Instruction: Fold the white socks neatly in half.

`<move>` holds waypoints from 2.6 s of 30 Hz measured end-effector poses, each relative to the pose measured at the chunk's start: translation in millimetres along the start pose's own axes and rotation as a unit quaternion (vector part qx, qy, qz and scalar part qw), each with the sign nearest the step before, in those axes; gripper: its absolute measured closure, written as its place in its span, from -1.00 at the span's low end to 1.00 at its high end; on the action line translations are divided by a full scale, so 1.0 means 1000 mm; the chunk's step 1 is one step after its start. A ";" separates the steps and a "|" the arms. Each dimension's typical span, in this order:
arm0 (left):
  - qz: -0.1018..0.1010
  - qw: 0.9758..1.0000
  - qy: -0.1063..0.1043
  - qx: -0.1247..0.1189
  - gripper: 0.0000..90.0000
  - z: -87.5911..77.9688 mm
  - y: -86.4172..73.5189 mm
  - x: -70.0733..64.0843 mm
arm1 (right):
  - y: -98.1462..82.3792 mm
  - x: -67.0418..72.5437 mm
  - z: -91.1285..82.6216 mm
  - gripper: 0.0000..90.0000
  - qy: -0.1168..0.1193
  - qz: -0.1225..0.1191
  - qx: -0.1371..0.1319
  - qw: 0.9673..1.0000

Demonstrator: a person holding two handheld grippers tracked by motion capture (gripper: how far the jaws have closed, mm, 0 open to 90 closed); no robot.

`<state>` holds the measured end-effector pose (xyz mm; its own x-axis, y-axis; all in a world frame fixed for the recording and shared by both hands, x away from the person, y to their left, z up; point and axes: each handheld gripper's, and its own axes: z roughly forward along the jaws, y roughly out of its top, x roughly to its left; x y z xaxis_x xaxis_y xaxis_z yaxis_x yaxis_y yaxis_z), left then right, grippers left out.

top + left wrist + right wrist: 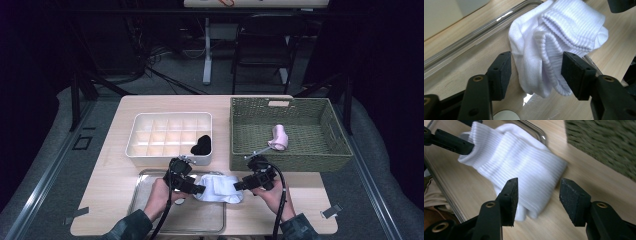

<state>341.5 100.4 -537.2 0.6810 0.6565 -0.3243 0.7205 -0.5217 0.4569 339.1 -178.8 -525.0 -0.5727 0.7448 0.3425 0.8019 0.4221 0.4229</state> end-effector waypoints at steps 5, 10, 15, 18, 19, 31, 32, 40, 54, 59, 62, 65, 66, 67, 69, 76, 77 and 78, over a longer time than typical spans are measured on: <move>-0.005 1.000 0.000 0.009 0.00 0.006 -0.001 0.000 | -0.007 -0.007 0.004 0.08 0.014 0.011 0.013 1.000; -0.002 1.000 -0.005 0.013 0.14 0.010 -0.001 0.000 | -0.010 -0.007 0.019 0.10 0.026 0.028 0.017 0.999; -0.005 1.000 -0.011 0.010 0.24 0.012 -0.003 0.001 | -0.006 -0.010 0.025 0.15 0.035 0.014 0.049 0.998; -0.003 1.000 -0.013 0.014 0.29 0.013 -0.003 0.002 | -0.006 -0.009 0.030 0.26 0.039 0.019 0.049 0.998; -0.003 1.000 -0.014 0.014 0.29 0.013 -0.004 0.003 | -0.006 -0.009 0.030 0.26 0.039 0.019 0.049 0.998; 0.006 1.000 -0.011 0.013 0.59 0.015 -0.005 0.002 | -0.005 -0.003 0.030 0.74 0.042 0.001 0.055 0.998; 0.005 1.000 -0.012 0.012 0.61 0.015 -0.006 0.002 | -0.005 -0.003 0.029 0.75 0.040 -0.003 0.057 0.998; 0.021 1.000 -0.008 0.009 0.66 0.015 -0.006 -0.001 | -0.003 0.002 0.014 0.83 0.037 -0.015 0.034 0.999; 0.011 1.000 -0.019 0.003 0.66 0.014 -0.007 0.002 | -0.002 0.007 0.006 0.86 0.032 -0.029 0.019 0.999; 0.005 1.000 -0.022 0.001 0.66 0.014 -0.007 0.002 | -0.002 0.011 0.005 0.87 0.036 -0.025 0.007 0.999; 0.007 1.000 -0.022 0.000 0.66 0.014 -0.007 0.003 | 0.000 0.012 0.002 0.87 0.036 -0.037 0.012 0.999; 0.000 1.000 -0.025 -0.001 0.66 0.014 -0.007 0.002 | 0.000 0.013 0.001 0.87 0.036 -0.041 0.006 0.998; 0.001 1.000 -0.026 0.001 0.66 0.014 -0.007 0.003 | 0.001 0.015 -0.001 0.87 0.036 -0.045 0.003 0.998; -0.001 1.000 -0.027 0.000 0.66 0.014 -0.007 0.002 | 0.001 0.016 -0.001 0.87 0.034 -0.045 0.001 0.998; 0.000 1.000 -0.027 0.001 0.66 0.014 -0.007 0.003 | 0.001 0.017 -0.003 0.87 0.033 -0.048 -0.002 0.998; -0.008 0.999 -0.035 -0.003 0.66 0.014 -0.006 0.002 | 0.004 0.021 -0.006 0.87 0.035 -0.054 -0.015 0.998; -0.008 0.999 -0.035 -0.003 0.66 0.014 -0.006 0.002 | 0.004 0.021 -0.006 0.87 0.035 -0.054 -0.015 0.998; -0.005 0.999 -0.034 -0.003 0.66 0.014 -0.006 0.001 | 0.005 0.023 -0.006 0.87 0.034 -0.058 -0.014 0.998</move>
<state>339.7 96.7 -551.6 0.6812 0.6227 -0.3850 0.7268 -0.5117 0.4582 328.7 -163.0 -509.9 -0.6717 0.6553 0.3455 0.7255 0.4875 0.4858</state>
